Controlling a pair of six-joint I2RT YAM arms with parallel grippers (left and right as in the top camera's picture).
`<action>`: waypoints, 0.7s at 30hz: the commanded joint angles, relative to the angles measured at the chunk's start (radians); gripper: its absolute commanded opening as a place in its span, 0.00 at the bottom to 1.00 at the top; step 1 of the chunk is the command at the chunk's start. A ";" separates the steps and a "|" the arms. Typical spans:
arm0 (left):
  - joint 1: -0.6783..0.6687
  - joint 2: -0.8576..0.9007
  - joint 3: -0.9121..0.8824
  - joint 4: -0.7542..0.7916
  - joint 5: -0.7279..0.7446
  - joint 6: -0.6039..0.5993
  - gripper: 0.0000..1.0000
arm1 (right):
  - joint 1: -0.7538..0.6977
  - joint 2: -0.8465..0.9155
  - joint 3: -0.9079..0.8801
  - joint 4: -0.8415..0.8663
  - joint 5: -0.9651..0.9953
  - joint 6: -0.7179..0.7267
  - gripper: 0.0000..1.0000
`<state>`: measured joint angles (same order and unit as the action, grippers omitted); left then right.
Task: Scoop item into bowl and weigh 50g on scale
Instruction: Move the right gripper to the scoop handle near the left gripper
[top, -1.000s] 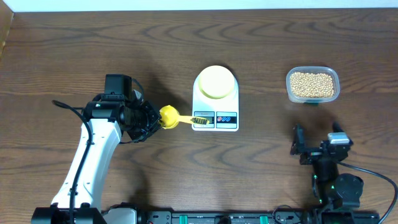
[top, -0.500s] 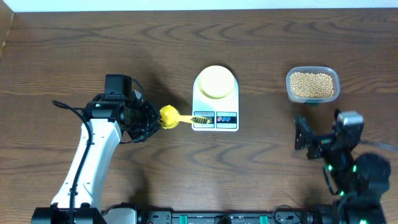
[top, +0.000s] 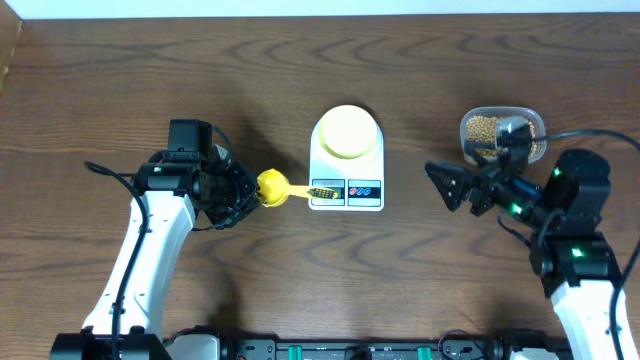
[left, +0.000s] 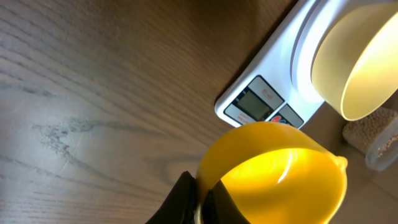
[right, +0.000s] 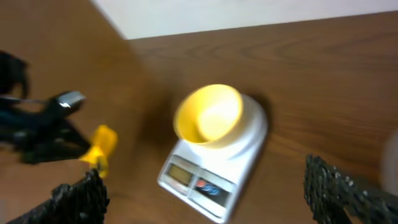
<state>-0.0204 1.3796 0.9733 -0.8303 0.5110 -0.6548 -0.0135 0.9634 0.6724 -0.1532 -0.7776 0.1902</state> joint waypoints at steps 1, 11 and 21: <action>0.003 -0.009 -0.005 -0.002 0.006 0.002 0.07 | 0.008 0.047 0.021 0.076 -0.123 0.262 0.99; 0.001 -0.009 -0.005 0.002 0.006 -0.024 0.07 | 0.012 0.133 0.020 0.142 -0.122 0.605 0.99; -0.084 -0.009 -0.005 0.051 0.005 -0.012 0.07 | 0.127 0.246 0.020 0.143 -0.123 0.636 0.97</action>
<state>-0.0593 1.3796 0.9733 -0.7944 0.5114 -0.6743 0.0753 1.1820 0.6731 -0.0105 -0.8837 0.8036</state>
